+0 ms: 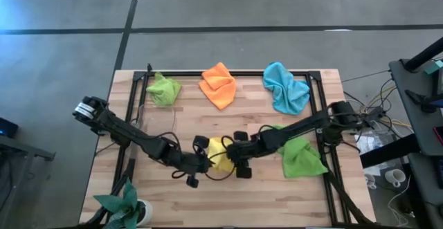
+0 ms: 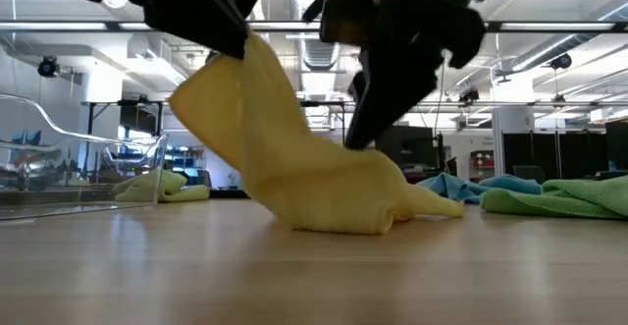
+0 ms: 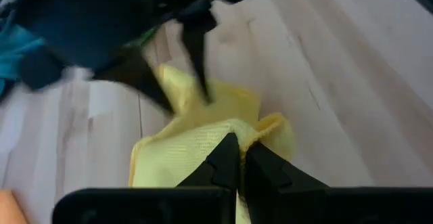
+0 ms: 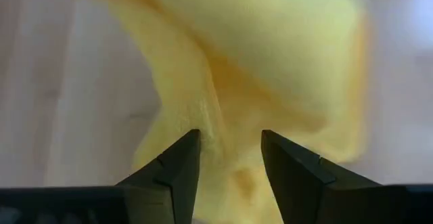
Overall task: Fold microfiber towels
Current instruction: Fold the yellow microfiber towel on the table
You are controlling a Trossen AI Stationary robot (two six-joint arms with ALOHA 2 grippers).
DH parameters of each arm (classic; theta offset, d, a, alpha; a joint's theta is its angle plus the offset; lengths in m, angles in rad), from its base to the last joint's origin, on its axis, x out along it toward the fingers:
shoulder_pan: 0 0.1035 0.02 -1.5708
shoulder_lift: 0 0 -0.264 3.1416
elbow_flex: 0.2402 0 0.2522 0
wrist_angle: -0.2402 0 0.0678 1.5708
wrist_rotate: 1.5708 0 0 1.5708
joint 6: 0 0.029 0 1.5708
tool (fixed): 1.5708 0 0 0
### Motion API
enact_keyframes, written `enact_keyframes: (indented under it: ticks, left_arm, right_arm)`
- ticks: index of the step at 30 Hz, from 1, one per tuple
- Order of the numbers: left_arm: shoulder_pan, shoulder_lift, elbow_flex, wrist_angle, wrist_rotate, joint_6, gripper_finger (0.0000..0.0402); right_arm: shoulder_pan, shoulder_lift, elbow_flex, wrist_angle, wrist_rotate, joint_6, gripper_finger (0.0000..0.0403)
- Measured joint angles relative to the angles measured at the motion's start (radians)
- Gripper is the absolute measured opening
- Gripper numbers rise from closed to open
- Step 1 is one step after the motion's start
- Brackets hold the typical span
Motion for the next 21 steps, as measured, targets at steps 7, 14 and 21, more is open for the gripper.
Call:
enact_keyframes:
  ticks: [7, 14, 21]
  left_arm:
    - [0.001, 0.002, -0.022, 0.002, -0.009, -0.031, 0.0]
    - [0.0, 0.004, -0.022, -0.001, 0.021, -0.035, 0.0]
    - [0.0, 0.003, -0.022, 0.001, 0.021, -0.032, 0.0]
  right_arm:
    - [0.1, 0.024, 0.0, 0.005, -0.205, 0.045, 0.0136]
    - [0.171, 0.022, 0.0, 0.029, 0.061, 0.104, 0.0139]
    - [0.182, 0.023, 0.001, 0.144, 0.091, 0.206, 0.0159]
